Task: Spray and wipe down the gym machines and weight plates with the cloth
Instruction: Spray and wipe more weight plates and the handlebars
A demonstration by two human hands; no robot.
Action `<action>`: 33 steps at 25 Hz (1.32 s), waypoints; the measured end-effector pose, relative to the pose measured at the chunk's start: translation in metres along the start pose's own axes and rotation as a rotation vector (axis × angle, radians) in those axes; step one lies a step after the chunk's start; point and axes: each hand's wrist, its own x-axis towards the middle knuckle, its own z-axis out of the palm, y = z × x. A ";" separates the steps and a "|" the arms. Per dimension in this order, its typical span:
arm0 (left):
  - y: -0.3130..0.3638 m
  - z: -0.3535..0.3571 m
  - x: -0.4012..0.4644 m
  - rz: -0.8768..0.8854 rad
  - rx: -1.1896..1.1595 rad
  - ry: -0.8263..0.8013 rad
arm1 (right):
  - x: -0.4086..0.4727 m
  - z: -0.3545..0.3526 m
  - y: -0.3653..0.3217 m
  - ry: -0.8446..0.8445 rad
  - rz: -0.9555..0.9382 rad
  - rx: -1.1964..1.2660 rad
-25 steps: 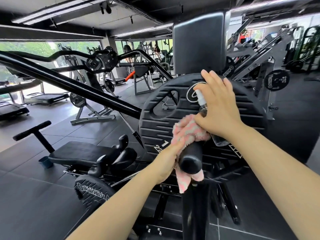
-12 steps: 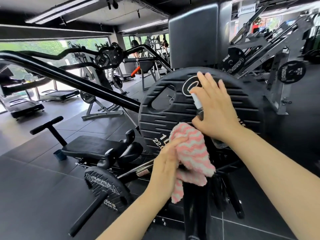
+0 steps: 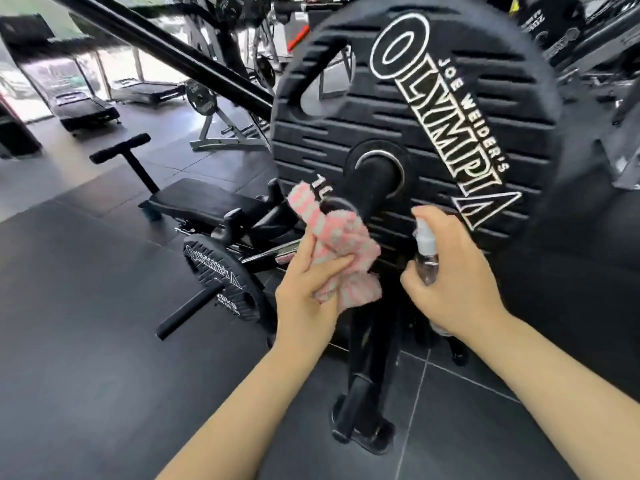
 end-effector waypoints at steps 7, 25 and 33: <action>-0.084 -0.045 -0.118 -0.951 0.022 0.028 | -0.112 0.077 0.062 -0.561 0.524 0.073; -0.218 -0.025 -0.325 -1.593 -0.377 0.296 | -0.217 0.270 0.139 -0.989 0.649 -0.247; -0.238 0.009 -0.377 -1.605 -0.453 0.372 | -0.233 0.308 0.177 -1.008 0.595 -0.254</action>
